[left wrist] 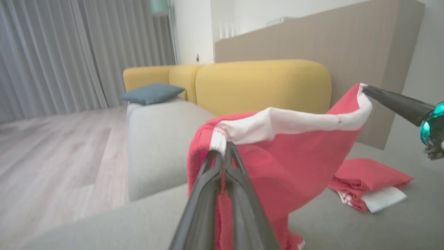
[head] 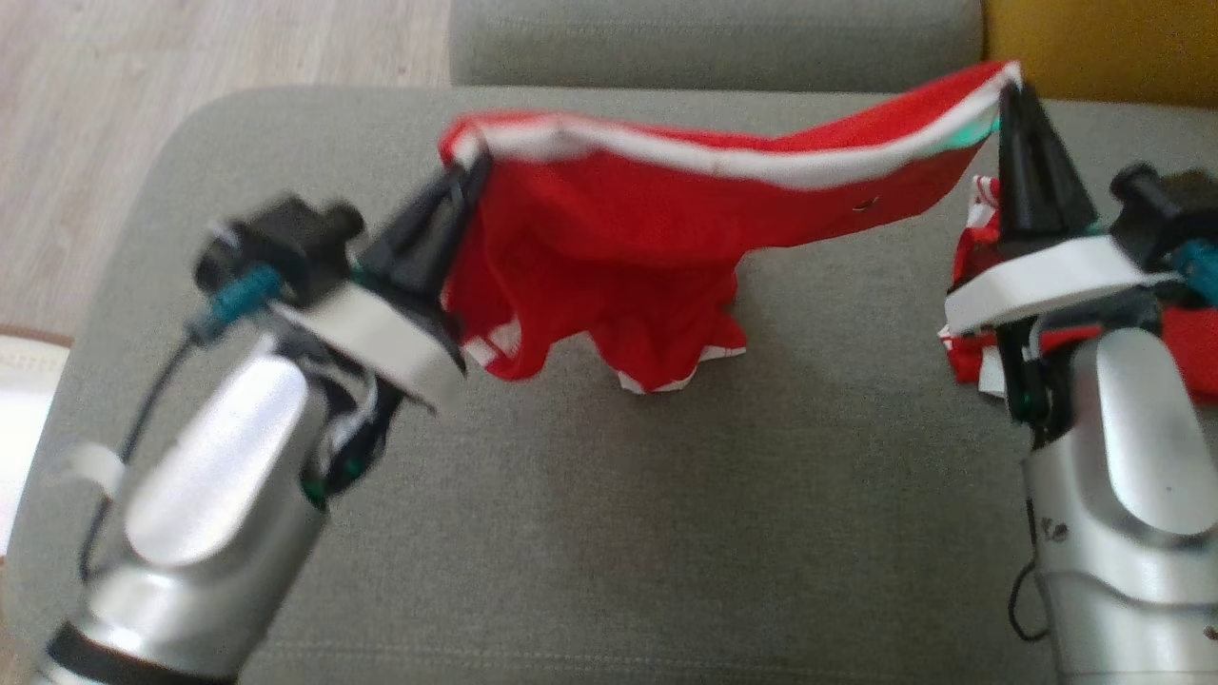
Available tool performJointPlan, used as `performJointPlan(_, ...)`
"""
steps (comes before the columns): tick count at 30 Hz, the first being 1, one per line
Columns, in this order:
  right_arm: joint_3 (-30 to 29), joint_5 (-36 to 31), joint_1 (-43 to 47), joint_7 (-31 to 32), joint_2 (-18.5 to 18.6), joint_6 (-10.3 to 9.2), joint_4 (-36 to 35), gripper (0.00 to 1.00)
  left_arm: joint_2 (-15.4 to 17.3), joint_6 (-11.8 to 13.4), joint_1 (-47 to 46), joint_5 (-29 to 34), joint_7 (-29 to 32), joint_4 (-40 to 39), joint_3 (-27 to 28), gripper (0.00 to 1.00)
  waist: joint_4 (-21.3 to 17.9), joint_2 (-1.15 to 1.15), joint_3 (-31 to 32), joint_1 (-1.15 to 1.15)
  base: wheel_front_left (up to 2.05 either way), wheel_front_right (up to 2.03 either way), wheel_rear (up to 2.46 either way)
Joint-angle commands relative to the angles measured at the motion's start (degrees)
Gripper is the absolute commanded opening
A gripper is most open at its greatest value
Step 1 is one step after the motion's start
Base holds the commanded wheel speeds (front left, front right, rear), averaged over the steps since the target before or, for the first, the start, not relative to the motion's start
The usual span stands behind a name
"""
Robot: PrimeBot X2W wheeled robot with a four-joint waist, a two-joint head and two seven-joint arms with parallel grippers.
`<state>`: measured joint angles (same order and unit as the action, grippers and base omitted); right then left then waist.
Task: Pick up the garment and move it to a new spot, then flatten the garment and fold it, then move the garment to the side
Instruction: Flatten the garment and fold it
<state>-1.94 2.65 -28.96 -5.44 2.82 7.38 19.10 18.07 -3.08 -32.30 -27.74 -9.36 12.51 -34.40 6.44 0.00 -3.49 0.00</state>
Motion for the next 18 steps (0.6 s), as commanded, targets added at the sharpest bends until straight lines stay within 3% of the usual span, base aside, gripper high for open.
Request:
performJointPlan(1, 1.67, 0.43, -3.39, 0.33, 0.06, 0.11, -3.11, 0.00, 2.17, 0.41, -4.06, 0.14, 0.43, -2.46, 3.02, 0.00, -0.48, 0.00, 1.07, 0.00, 0.00, 0.00, 0.00)
performJointPlan(8, 3.86, 2.34, -1.65, 4.34, 0.06, 0.11, -12.53, 0.00, 4.64, 2.37, -6.36, -0.93, 4.09, -7.80, 5.80, 0.00, -1.83, 0.00, 4.28, 0.00, 0.00, 0.00, 0.00)
performJointPlan(18, 2.25, 5.06, 10.21, 9.35, 0.06, 0.11, -25.48, 0.00, 10.19, 5.73, 3.61, -3.43, 9.40, -21.39, 7.19, 0.00, -3.65, 0.00, 6.53, 0.00, 0.00, 0.00, 0.00)
